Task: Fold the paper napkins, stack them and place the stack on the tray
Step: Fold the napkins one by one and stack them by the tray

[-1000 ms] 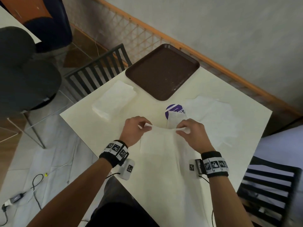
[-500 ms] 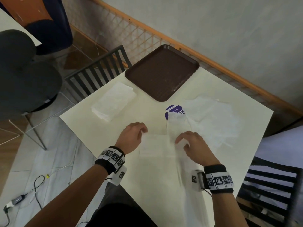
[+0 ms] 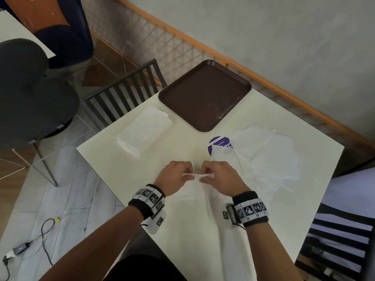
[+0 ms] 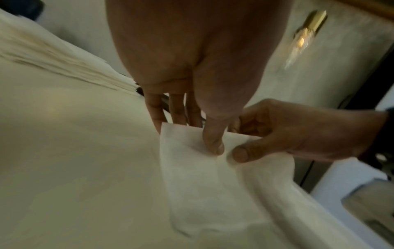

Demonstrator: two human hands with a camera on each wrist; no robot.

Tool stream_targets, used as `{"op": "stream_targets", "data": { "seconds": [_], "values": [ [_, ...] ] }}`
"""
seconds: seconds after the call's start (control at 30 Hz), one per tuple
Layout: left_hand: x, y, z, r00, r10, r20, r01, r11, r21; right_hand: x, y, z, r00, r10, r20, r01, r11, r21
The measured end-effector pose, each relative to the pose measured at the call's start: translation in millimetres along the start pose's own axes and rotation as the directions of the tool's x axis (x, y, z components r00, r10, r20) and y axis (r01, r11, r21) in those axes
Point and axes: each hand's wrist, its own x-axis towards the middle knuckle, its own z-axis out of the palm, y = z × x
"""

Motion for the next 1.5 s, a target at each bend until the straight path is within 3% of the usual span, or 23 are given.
{"op": "stream_targets", "data": {
  "seconds": [0.1,0.23,0.4,0.5,0.73,0.93,1.03,1.13,1.3,1.37,1.5],
  "values": [
    [-8.6,-13.9,-32.8,0.988,-0.062,-0.142,0.043,0.990,-0.134,2.8,2.2,-22.0,0.997,0.052,-0.063,-0.043,0.991,0.130],
    [-14.0,-34.3,-86.2,0.943,-0.206,-0.261,0.124,0.946,-0.298,35.1,-17.0,-50.1,0.945,0.108,-0.309,0.040,0.899,0.436],
    [-8.0,-66.7,-137.9,0.833,-0.317,-0.453,0.158,0.921,-0.355,119.6,-69.7,-55.1,0.884,0.175,-0.434,0.097,0.839,0.535],
    [1.4,-93.2,-151.7,0.782,-0.347,-0.518,0.205,0.927,-0.313,172.9,-97.2,-49.8,0.878,0.167,-0.449,0.083,0.870,0.485],
    [25.0,-145.4,-149.2,0.776,-0.345,-0.528,0.318,0.937,-0.146,251.1,-123.9,-17.0,0.935,0.096,-0.342,-0.014,0.972,0.234],
    [31.0,-158.0,-138.1,0.808,-0.388,-0.443,0.428,0.904,-0.010,253.1,-133.9,-2.5,0.939,0.095,-0.330,-0.065,0.993,0.102],
    [23.7,-136.8,-130.9,0.767,-0.407,-0.496,0.515,0.852,0.098,229.2,-131.8,-8.9,0.916,0.056,-0.396,-0.041,0.998,0.047],
    [9.8,-103.4,-117.5,0.782,-0.333,-0.526,0.464,0.875,0.137,188.3,-122.2,-18.6,0.893,0.036,-0.448,0.006,0.996,0.091],
    [-6.1,-52.1,-66.4,0.880,-0.249,-0.405,0.303,0.950,0.075,109.7,-58.4,-27.2,0.915,-0.009,-0.404,0.075,0.986,0.148],
    [-8.8,-36.0,-44.4,0.922,-0.202,-0.330,0.231,0.971,0.053,85.2,-21.0,-30.2,0.936,0.019,-0.353,0.029,0.991,0.129],
    [-7.8,-12.1,-5.6,0.980,-0.116,-0.164,0.121,0.993,0.016,54.1,47.7,-35.5,0.955,0.177,-0.237,-0.192,0.981,-0.040]
  ]
}}
